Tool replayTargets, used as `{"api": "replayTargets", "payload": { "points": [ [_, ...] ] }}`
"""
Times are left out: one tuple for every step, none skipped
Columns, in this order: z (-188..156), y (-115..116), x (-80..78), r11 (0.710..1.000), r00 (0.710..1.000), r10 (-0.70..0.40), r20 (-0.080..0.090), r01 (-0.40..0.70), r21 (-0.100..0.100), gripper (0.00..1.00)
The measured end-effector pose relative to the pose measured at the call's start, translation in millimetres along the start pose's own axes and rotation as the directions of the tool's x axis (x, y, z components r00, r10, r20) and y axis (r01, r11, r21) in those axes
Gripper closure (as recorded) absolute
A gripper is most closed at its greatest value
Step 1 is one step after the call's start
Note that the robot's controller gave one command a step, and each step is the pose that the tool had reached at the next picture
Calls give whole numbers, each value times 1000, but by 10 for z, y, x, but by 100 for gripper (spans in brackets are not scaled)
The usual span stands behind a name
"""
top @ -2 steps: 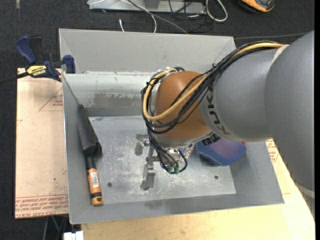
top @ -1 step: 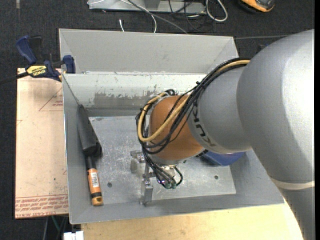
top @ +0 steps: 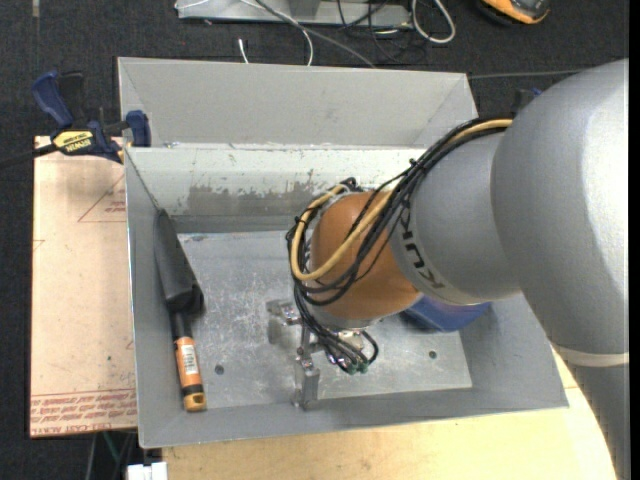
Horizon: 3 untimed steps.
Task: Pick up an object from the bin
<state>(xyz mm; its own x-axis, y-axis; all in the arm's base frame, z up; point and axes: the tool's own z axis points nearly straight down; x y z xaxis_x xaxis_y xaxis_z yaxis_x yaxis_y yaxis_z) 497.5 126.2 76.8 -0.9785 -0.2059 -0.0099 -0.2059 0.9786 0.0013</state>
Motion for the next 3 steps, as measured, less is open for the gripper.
{"api": "replayTargets", "payload": {
  "points": [
    [29, -70, 36, 998, 998, 61, 2, -61, -2, 0],
    [33, -183, 115, 981, 981, -195, 22, 195, 1, 0],
    [48, -273, 107, 999, 999, -46, 18, 46, -2, 0]
  ]
}}
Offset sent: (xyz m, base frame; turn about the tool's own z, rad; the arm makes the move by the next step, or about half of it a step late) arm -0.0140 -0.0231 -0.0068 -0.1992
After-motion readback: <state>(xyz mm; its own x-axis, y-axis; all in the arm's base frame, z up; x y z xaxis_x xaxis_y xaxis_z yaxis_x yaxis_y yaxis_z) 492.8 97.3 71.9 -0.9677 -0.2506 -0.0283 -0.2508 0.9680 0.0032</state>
